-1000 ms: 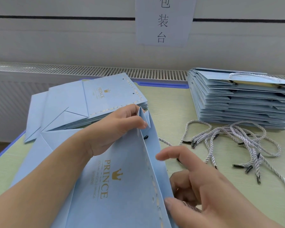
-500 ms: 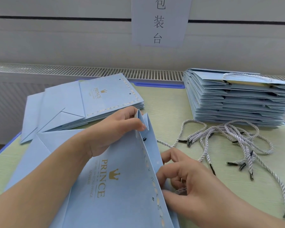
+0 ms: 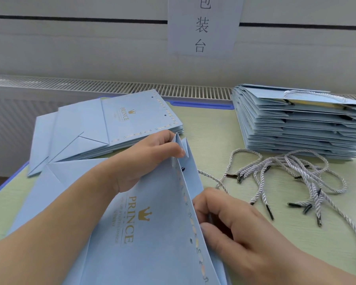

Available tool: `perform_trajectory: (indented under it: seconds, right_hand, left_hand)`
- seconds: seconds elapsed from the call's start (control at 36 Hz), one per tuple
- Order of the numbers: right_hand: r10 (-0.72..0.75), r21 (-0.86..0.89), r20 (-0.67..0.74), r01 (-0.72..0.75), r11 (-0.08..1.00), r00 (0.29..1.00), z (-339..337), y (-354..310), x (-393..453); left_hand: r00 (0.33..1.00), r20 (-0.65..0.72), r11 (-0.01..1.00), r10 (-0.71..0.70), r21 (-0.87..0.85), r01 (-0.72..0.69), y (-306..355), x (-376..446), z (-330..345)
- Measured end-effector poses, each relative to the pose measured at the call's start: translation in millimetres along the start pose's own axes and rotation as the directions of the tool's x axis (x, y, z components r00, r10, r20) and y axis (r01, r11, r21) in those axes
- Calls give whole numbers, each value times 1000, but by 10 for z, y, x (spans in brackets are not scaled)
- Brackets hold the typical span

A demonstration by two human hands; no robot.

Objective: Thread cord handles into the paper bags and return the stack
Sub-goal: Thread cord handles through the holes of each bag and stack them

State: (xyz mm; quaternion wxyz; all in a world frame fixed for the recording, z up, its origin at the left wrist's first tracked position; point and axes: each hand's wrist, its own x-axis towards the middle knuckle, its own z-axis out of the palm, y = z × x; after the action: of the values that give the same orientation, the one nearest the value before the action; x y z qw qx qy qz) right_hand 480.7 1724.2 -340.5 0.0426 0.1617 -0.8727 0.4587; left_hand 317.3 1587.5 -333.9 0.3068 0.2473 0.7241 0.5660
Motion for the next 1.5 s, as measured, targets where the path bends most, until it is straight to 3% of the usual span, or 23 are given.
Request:
perform_trajectory:
  seconds: [0.11,0.17,0.25,0.39,0.47,0.56,0.64,0.72,0.78,0.94,1.08,1.19,1.31,1.39,1.5]
  right_hand:
    - [-164,-403,-54,129,906,985,22,-5,-34]
    - [-195,-466,-69,141,873,978,42,8,-50]
    - [-109,-334,-30,92,938,994,13,7,-9]
    - [196,-5,20,-196,981,980,-254,-46,-56]
    - [183,53,-58,-180,982,981,-475,-27,-67]
    - [121,25,27,-122,992,992,-623,7,-32]
    - [109,-267,85,-83,960,990,-622,114,-32]
    - [5,-653,29,15,757,1000,-563,228,-35]
    - [-18,-712,-5,9,702,1000,-561,253,-39]
    - [-26,-692,-62,-25,721,998,-621,234,-7]
    - [-58,-636,-129,-38,771,990,-606,213,17]
    - [43,-496,-163,-120,860,986,-619,153,55]
    - [224,-475,-64,-227,850,972,-654,60,164]
    - [307,-420,29,-267,867,951,-682,-40,250]
    - [290,-260,141,-247,933,947,-734,-311,361]
  left_hand:
    - [1000,9,1000,-8,9,7,-6,9,8]
    - [1000,9,1000,-11,0,11,-4,12,11]
    - [1000,6,1000,-15,-9,15,0,3,-3]
    - [999,40,998,-10,-67,12,-3,-9,-50]
    - [998,58,997,3,-77,2,-8,-10,-68]
    - [999,49,997,8,-81,-4,-9,-6,-69]
    - [999,47,997,5,-78,-1,-13,-4,-60]
    - [999,54,998,-7,-68,10,-16,-4,-43]
    - [999,53,999,-7,-51,9,-15,-2,-30]
    - [1000,26,1000,-11,29,10,-27,2,-12]
    - [997,-23,981,67,185,-61,-40,19,24]
    - [995,-20,973,102,211,-95,-37,2,28]
    - [992,-47,981,116,160,-107,67,-29,27]
    - [961,-111,948,253,228,-223,273,-104,36]
    - [878,-168,865,448,329,-378,693,-287,56]
